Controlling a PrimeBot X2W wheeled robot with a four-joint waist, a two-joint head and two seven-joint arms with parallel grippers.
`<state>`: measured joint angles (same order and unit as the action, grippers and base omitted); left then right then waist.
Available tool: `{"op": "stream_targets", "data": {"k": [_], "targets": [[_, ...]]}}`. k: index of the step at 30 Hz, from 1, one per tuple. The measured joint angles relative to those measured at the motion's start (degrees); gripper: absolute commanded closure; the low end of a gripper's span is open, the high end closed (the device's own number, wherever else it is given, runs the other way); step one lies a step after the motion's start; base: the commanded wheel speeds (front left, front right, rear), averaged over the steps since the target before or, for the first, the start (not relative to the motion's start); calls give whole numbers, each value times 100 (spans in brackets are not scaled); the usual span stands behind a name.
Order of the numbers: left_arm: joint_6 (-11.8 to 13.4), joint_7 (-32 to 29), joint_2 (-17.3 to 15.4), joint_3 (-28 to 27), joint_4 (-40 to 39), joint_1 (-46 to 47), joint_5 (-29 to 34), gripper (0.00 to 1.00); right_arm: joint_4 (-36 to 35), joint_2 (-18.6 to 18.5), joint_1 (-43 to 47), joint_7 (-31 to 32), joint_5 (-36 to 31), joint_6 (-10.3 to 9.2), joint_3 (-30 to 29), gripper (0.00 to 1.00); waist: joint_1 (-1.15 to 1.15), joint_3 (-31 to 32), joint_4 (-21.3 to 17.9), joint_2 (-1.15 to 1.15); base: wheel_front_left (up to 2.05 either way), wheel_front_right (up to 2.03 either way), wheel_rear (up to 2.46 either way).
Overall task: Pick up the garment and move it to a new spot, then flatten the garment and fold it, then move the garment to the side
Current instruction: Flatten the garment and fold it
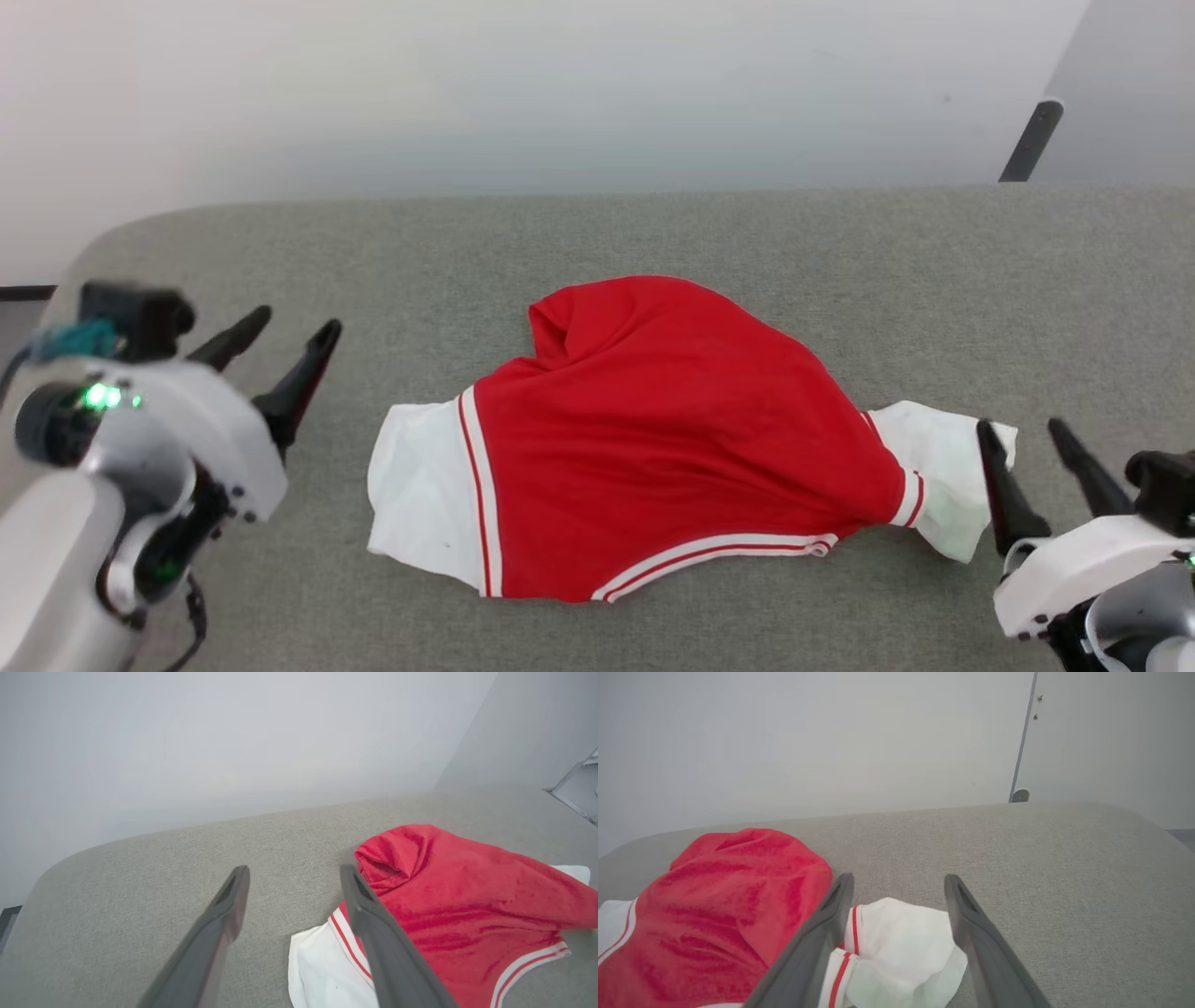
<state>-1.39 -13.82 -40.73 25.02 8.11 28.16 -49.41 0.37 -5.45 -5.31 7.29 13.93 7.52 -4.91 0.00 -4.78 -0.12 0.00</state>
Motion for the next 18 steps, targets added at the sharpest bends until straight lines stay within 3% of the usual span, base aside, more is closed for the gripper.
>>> {"op": "stream_targets", "data": {"k": [11, 18], "targets": [[439, 1584, -55, -642, -636, -1263, 55, 0, -148, -372, 277, 1605, 579, 0, 207, 0, 0, -42, 145, 0, 0, 0, 0], [630, 2227, 111, -921, -800, -1847, -27, 0, -254, -569, 350, 2325, 724, 0, 186, 0, 0, -137, 316, 0, 0, 0, 0]]}}
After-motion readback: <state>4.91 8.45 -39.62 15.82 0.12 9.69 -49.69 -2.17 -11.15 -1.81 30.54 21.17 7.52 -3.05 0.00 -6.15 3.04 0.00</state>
